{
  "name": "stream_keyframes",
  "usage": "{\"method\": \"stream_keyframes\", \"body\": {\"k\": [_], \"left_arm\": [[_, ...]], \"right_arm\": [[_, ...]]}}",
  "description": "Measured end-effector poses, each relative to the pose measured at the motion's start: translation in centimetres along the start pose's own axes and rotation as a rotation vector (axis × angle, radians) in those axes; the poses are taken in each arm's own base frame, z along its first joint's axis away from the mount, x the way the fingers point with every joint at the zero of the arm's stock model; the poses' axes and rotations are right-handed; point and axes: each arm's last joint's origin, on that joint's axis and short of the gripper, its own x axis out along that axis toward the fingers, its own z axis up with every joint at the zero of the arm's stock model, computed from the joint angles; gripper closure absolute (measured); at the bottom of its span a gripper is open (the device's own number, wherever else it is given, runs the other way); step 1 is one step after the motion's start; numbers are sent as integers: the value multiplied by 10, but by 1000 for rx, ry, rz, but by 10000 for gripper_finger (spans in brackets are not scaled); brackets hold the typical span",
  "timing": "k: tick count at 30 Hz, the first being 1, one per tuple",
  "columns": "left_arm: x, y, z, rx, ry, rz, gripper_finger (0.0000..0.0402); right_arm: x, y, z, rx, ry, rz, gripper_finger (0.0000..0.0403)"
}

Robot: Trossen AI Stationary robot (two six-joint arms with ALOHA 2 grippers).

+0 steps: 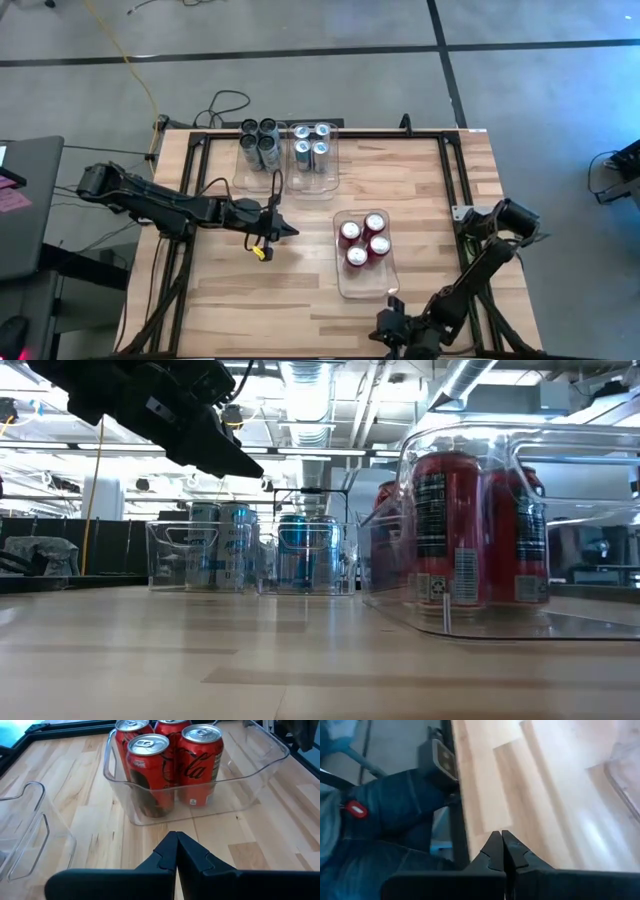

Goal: Sort soda cans
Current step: Move the bottom transparent bin from the bottom to the top right

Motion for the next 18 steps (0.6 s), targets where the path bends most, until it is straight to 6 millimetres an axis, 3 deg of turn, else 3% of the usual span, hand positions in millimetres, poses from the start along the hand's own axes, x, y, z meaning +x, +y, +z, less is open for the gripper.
{"method": "stream_keyframes", "body": {"k": [7,12,18], "left_arm": [[0,0,0,-2,3,0,401],[2,0,-2,-27,10,-1,401],[30,-4,-17,-62,29,-26,401]], "right_arm": [[7,-9,12,13,-13,-36,403],[8,-4,16,-2,-14,22,403],[-16,7,30,-8,-48,130,403]]}}
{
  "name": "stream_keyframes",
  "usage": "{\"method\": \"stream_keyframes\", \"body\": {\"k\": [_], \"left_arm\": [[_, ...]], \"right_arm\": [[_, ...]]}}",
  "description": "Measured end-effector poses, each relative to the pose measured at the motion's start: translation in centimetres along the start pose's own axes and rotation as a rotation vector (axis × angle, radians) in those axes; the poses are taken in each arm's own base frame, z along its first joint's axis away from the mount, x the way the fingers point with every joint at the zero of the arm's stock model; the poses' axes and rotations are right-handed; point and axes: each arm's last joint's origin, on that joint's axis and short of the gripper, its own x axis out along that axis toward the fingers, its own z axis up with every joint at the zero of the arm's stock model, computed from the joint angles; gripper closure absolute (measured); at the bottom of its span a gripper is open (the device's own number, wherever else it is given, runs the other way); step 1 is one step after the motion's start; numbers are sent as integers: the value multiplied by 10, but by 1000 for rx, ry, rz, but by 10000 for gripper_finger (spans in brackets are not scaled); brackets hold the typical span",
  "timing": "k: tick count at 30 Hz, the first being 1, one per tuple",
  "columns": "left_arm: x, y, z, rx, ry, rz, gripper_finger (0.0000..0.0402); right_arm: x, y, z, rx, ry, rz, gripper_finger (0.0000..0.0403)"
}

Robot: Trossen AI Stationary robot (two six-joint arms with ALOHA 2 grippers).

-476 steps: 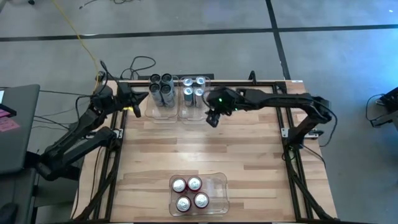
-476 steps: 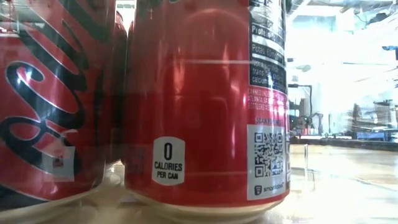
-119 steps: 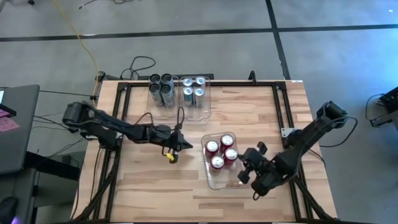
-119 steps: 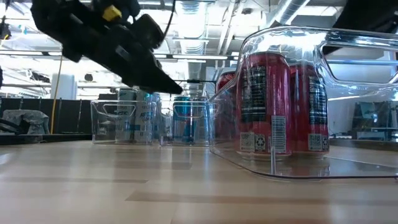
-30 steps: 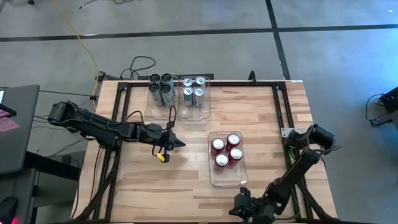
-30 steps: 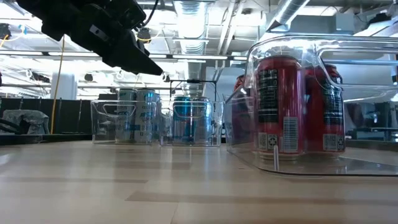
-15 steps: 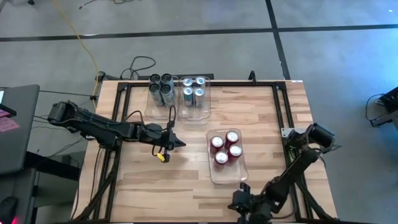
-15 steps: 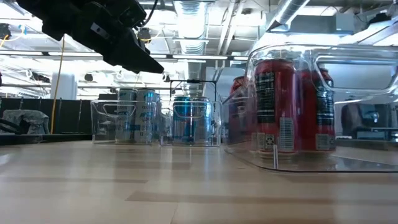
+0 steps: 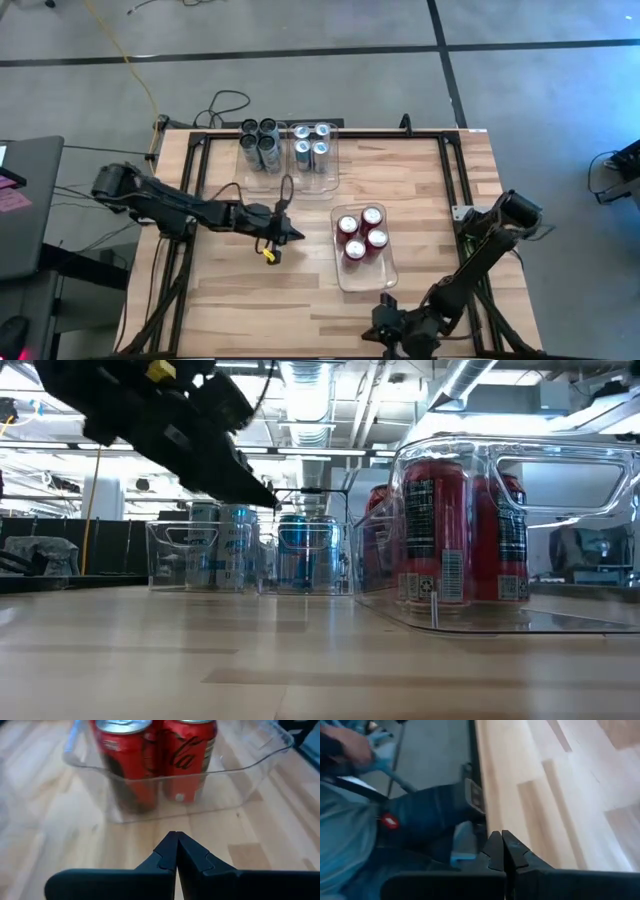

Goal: Sort soda cans
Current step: Move the bottom transparent bin from the bottom to the top right

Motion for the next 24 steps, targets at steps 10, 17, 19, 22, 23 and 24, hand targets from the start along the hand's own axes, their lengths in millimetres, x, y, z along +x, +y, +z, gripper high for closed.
{"method": "stream_keyframes", "body": {"k": [10,17,19,22,23,24], "left_arm": [[54,-5,-10,1,-33,-79,401],[87,2,-6,23,-22,-88,401],[92,6,-4,21,-20,-96,401],[95,11,0,20,-33,-86,401],[96,13,1,23,-35,-85,402],[96,14,1,27,-34,-83,401]], "right_arm": [[-45,12,8,-29,-53,5,403],[-35,-1,2,2,0,-90,403],[-35,-2,1,15,10,-103,403],[-36,-1,0,26,8,-99,403],[-36,-1,0,22,10,-99,403],[-36,-1,0,21,11,-101,403]]}}
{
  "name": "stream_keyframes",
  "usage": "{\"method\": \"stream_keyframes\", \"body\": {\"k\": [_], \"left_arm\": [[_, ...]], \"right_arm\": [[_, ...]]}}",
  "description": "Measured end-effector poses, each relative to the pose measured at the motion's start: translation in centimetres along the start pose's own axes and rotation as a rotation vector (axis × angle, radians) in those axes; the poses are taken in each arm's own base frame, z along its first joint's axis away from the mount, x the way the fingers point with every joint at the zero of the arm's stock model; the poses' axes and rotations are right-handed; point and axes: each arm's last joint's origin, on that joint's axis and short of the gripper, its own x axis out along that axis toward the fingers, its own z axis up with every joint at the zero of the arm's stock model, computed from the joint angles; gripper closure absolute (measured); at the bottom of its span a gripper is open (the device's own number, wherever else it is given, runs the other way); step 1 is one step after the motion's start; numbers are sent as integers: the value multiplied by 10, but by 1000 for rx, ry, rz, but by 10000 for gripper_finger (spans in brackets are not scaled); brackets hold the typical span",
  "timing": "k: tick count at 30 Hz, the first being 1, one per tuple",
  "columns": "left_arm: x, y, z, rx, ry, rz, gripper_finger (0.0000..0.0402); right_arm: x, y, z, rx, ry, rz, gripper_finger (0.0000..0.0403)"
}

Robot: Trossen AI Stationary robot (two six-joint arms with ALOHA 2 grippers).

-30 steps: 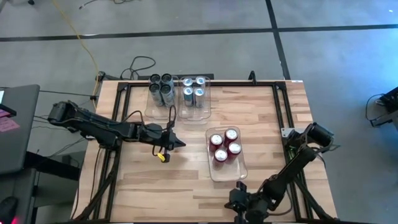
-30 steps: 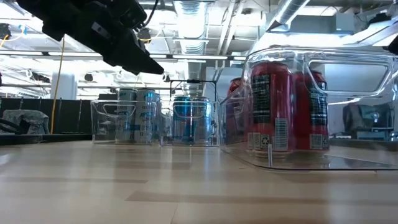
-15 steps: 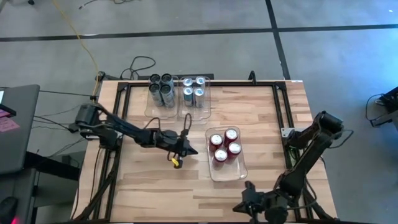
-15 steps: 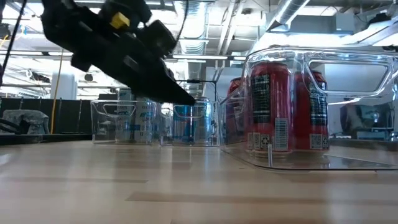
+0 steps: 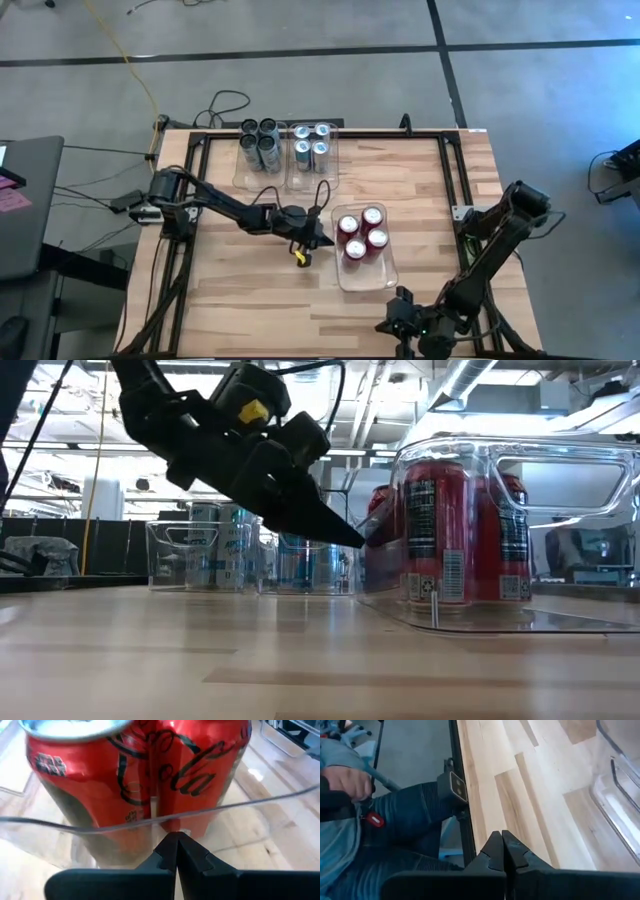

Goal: Sort soda cans
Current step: Move the bottom transparent bin from the bottom to the top right

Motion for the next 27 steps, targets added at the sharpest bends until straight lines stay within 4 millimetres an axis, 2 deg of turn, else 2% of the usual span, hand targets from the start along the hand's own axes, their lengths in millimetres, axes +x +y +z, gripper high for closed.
{"method": "stream_keyframes", "body": {"k": [10,16,22,27], "left_arm": [[2,23,21,4,-77,65,402],[2,22,16,-2,-29,58,402],[0,20,7,-34,75,23,402],[-9,15,14,-41,88,-50,402]], "right_arm": [[7,-13,8,14,12,-86,403],[10,-20,11,16,14,-118,403],[13,-35,8,19,53,-219,403],[15,-46,11,11,73,-294,403]]}}
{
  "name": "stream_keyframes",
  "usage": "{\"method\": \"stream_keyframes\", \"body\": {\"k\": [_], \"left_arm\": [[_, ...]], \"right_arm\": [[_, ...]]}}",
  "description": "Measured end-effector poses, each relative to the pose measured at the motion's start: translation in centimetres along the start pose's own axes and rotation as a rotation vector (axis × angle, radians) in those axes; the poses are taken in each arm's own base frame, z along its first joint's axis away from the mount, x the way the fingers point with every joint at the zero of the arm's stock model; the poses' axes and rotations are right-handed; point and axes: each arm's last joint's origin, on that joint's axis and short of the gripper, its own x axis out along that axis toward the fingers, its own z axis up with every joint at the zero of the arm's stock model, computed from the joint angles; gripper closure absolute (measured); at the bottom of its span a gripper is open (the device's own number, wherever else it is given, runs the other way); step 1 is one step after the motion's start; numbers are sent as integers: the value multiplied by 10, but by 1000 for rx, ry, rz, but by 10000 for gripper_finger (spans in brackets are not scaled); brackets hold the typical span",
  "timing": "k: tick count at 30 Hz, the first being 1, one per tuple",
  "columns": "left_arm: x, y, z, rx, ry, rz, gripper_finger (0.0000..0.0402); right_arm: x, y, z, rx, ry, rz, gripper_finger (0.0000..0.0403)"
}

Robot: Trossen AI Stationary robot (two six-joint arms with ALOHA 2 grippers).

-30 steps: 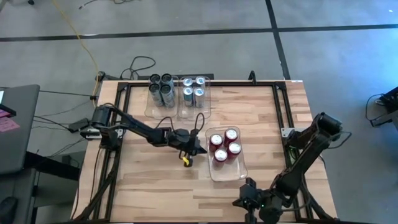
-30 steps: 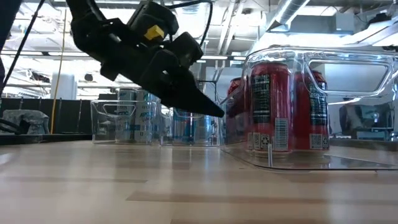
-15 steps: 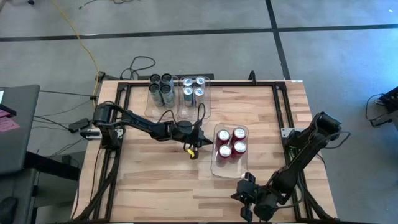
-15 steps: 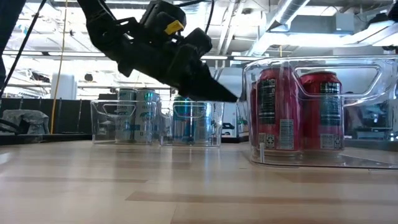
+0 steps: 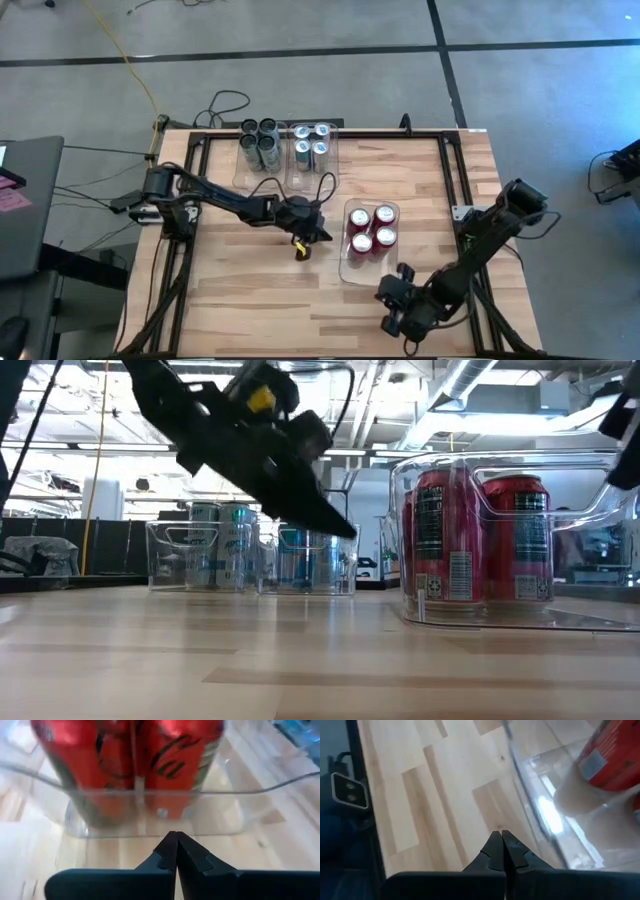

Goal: Sort soda cans
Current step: Move the bottom transparent bin from the bottom to the top right

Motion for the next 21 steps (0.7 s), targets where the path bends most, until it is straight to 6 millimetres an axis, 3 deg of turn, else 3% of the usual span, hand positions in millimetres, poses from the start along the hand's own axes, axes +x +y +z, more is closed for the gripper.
{"method": "stream_keyframes", "body": {"k": [15,21], "left_arm": [[-72,-38,31,138,126,111,402],[-109,-43,25,132,75,143,402]], "right_arm": [[12,-19,20,-59,13,-119,403],[15,-31,22,-84,46,-202,403]]}}
